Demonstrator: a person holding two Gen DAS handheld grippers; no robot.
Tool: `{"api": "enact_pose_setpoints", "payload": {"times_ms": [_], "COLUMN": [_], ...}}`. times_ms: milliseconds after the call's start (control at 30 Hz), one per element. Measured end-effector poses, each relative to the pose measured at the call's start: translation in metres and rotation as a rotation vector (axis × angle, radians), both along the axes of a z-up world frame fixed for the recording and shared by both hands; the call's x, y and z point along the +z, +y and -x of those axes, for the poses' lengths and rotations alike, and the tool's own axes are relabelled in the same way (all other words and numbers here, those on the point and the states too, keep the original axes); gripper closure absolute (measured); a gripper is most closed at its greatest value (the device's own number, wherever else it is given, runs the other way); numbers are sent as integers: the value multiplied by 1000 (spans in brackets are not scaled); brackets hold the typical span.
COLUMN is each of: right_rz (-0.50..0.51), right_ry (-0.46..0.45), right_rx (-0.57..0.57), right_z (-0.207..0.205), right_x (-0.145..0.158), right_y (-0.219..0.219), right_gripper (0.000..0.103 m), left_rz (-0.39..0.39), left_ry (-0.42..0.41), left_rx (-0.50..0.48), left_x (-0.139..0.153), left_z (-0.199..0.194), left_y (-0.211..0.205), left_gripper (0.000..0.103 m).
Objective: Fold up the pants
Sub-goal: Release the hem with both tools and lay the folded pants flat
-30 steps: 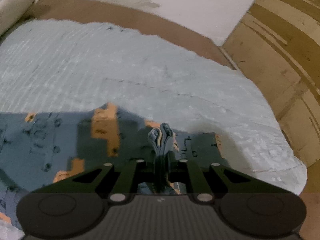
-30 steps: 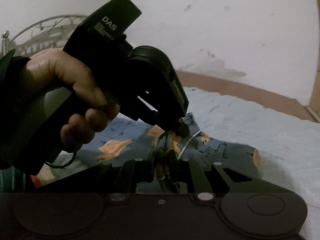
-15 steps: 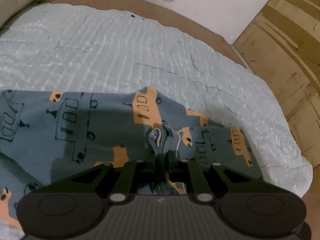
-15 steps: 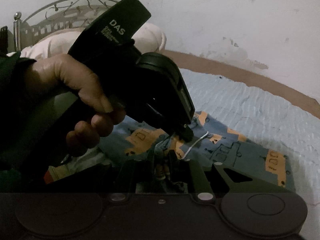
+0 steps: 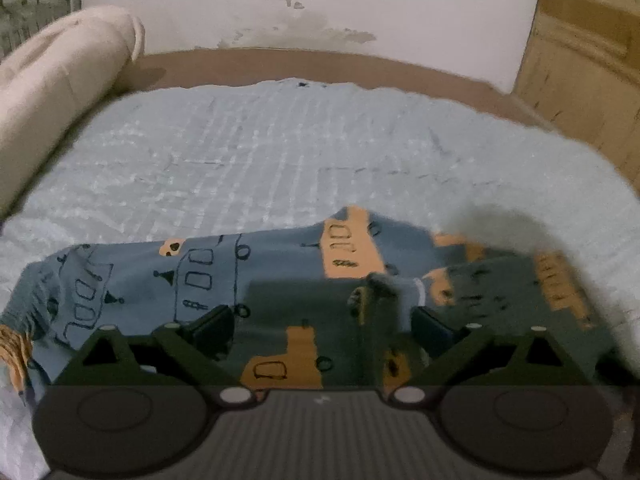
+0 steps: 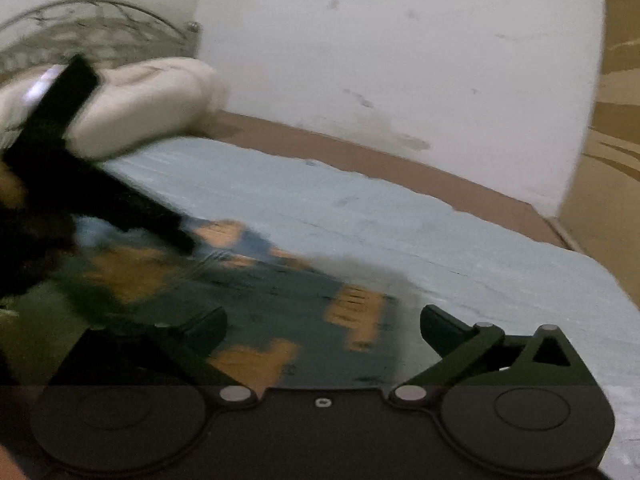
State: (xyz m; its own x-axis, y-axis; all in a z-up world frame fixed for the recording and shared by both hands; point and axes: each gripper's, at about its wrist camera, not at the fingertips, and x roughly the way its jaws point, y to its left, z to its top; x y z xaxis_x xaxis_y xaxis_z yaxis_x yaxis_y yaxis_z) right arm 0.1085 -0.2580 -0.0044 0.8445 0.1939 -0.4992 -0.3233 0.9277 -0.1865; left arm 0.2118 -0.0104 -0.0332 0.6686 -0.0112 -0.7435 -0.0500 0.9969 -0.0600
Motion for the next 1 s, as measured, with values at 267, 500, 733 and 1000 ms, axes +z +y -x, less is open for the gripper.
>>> {"api": "enact_pose_setpoints", "payload": {"times_ms": [267, 500, 733, 1000], "right_rz": [130, 108, 94, -2], "right_ry": [120, 80, 41, -25], "right_rx": [-230, -188, -238, -50], "right_z": [-89, -22, 16, 35], "right_x": [-37, -27, -29, -12], "right_y": [-19, -27, -23, 39], "right_gripper": [1, 1, 1, 1], "left_rz": [1, -62, -47, 1], "left_ry": [3, -54, -109, -119], "left_rx": [56, 8, 38, 183], "left_x": [-10, -5, -2, 20], "left_z": [-9, 46, 79, 118], "left_y": [10, 8, 8, 63], "left_gripper": [0, 1, 1, 0]}}
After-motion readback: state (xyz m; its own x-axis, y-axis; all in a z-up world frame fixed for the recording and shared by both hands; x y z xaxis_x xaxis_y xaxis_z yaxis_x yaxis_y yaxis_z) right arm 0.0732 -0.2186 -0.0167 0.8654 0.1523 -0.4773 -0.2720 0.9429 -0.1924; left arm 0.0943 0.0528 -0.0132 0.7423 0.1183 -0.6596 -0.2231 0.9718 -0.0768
